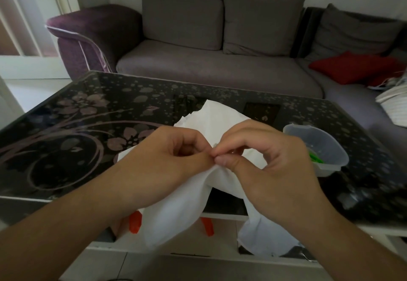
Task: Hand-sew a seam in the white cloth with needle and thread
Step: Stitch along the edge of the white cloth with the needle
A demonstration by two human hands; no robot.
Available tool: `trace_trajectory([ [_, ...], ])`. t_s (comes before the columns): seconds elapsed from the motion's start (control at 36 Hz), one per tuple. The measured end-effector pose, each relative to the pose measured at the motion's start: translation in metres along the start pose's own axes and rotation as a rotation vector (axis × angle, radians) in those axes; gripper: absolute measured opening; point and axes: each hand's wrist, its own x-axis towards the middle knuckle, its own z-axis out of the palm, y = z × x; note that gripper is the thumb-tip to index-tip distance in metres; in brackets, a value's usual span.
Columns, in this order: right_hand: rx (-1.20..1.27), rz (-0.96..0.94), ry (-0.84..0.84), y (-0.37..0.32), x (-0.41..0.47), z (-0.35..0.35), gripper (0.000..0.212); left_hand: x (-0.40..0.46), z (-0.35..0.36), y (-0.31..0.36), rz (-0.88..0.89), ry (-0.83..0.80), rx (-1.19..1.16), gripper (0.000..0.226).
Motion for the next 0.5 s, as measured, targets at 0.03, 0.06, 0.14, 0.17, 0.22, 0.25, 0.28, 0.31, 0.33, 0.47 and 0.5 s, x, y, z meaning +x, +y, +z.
trace_trajectory([
  [0.03,0.014,0.016,0.003,-0.0007,0.0001,0.0008,0.019,0.0002,0.0003,0.0006,-0.001,0.002,0.009,0.013],
  [0.06,0.043,0.039,0.01,-0.0012,0.0004,0.0013,0.02,0.0005,0.0004,0.001,-0.001,0.006,0.017,0.013],
  [0.14,0.168,0.124,0.043,-0.0036,0.0011,0.0014,0.02,0.0007,0.0018,0.0031,-0.008,0.019,0.038,0.015],
  [0.17,0.209,0.151,0.056,-0.0044,0.001,0.0011,0.02,0.001,0.0022,0.0037,-0.012,0.026,0.052,0.016],
  [0.22,0.268,0.198,0.086,-0.0064,0.0008,0.0008,0.021,0.0014,0.0033,0.0051,-0.027,0.036,0.076,0.017],
  [0.25,0.297,0.219,0.099,-0.0073,0.0006,0.0005,0.022,0.0015,0.0038,0.006,-0.034,0.037,0.073,0.017],
  [0.28,0.328,0.236,0.111,-0.0077,0.0006,0.0004,0.022,0.0017,0.0041,0.0067,-0.038,0.039,0.067,0.017],
  [0.31,0.355,0.249,0.119,-0.0082,0.0005,0.0002,0.022,0.0015,0.0042,0.0075,-0.038,0.04,0.066,0.017],
  [0.33,0.376,0.258,0.125,-0.0085,0.0006,0.0002,0.021,0.0015,0.0042,0.0081,-0.036,0.039,0.066,0.017],
  [0.47,0.423,0.264,0.136,-0.0085,0.0012,0.0001,0.02,0.0008,0.0035,0.0095,-0.013,0.035,0.063,0.016],
  [0.5,0.419,0.261,0.135,-0.0082,0.0009,0.0003,0.02,0.0009,0.0035,0.0094,-0.01,0.036,0.063,0.016],
])
